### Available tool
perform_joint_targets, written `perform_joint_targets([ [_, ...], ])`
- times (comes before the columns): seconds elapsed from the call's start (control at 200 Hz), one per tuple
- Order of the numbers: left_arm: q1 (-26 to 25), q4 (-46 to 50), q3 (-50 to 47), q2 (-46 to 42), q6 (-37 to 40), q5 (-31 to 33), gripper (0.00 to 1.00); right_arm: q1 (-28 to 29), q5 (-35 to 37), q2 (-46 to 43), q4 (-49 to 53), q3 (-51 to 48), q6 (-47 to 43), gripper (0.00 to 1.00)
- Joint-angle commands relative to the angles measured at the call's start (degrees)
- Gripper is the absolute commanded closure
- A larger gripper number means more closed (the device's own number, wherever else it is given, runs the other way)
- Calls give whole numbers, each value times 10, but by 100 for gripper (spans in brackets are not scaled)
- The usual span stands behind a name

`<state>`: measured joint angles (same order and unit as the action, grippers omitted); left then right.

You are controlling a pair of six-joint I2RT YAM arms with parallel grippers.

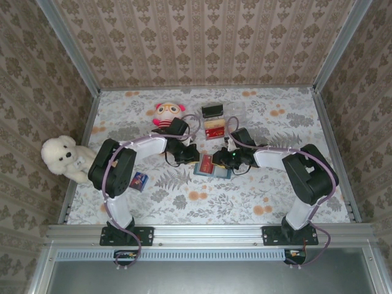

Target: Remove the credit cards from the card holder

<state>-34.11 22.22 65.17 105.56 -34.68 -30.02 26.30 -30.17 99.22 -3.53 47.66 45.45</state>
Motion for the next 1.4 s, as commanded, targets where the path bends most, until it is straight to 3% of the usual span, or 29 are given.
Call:
perform_joint_targets([
  [0.0,-7,5,26,21,6,-10,90,5,24,16,0,4,19,72],
  [0.17,3,14,44,47,8,16,92,5,41,24,22,9,16,73],
  [0.34,2,6,45,66,4,3,92,5,36,33,13,12,18,74],
  [0.76,3,13,22,65,6,10,93,5,17,44,-19,11,33,87],
  [1.105,11,31,36,57,30,22,92,-5,60,16,101,27,-6,90],
  [1.395,12,24,36,43,36,12,92,-7,66,12,128,35,-19,90],
])
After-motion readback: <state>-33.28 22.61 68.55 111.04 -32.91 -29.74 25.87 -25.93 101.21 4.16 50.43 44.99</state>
